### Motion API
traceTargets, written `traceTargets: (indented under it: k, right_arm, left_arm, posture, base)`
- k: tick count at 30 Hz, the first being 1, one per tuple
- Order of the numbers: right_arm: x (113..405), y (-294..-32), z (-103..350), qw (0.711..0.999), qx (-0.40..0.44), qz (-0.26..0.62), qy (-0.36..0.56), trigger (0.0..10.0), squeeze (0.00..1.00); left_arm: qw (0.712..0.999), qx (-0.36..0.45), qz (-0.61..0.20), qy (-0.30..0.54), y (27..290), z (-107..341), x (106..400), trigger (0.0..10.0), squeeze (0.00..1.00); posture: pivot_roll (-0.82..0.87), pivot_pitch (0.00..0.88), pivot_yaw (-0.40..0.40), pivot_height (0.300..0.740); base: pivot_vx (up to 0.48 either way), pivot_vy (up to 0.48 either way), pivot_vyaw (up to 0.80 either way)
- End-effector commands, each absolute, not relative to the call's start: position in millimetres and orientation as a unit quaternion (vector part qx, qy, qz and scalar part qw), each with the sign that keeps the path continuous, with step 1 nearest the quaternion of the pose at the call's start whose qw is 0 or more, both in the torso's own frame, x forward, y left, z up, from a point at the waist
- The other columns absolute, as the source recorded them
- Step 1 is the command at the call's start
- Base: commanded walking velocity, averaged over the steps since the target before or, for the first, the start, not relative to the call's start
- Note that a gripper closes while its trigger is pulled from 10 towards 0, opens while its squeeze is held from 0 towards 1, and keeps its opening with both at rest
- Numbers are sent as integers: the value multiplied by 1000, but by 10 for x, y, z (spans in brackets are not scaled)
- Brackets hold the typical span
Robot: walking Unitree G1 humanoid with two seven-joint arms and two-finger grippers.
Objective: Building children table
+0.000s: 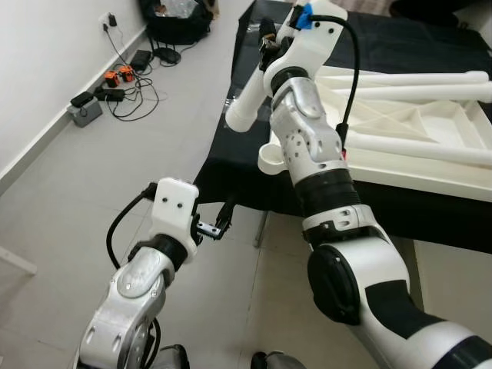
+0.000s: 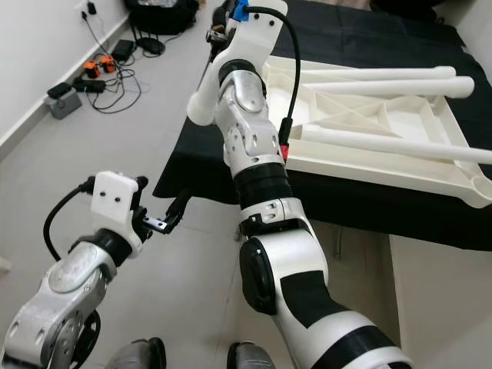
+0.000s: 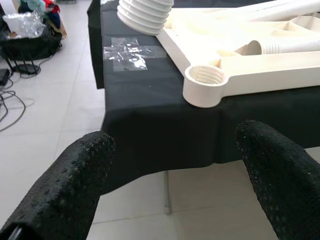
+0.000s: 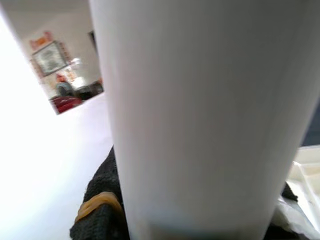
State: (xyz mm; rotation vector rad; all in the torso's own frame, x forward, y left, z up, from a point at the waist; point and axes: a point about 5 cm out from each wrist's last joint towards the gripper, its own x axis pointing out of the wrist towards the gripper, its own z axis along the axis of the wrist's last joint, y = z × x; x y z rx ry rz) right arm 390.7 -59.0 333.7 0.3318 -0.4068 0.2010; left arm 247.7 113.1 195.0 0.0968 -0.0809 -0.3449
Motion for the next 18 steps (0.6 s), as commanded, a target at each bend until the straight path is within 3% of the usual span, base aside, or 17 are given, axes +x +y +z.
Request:
traceTargets:
  k: [1,4,5,18]
  right_arm:
    - [3876,-585,3317,958,156,126,-205,10000,0]
    - [3859,-589,3278,958,149,138,-203,10000,0]
    - [3844,-583,3235,958,139,149,-201,10000,0]
    - [3657,-515,3093,948,144,215,-185,10000,0]
  left_arm:
    - [980,93,-169,-47,1159,1973,2538,10000,1000]
    - [980,108,-163,-47,1185,1999,2600,10000,1000]
    - [977,122,-171,-46,1191,2025,2652,10000,0]
    - [938,292,-172,-77,1328,2116,3026,10000,0]
  posture:
    - [31,104,-54,740]
    - [30,101,-51,740]
    - [28,102,-51,740]
    - [13,120,-40,740]
  base:
    - [0,0,0]
    - [0,0,0]
    - [0,0,0]
    - [0,0,0]
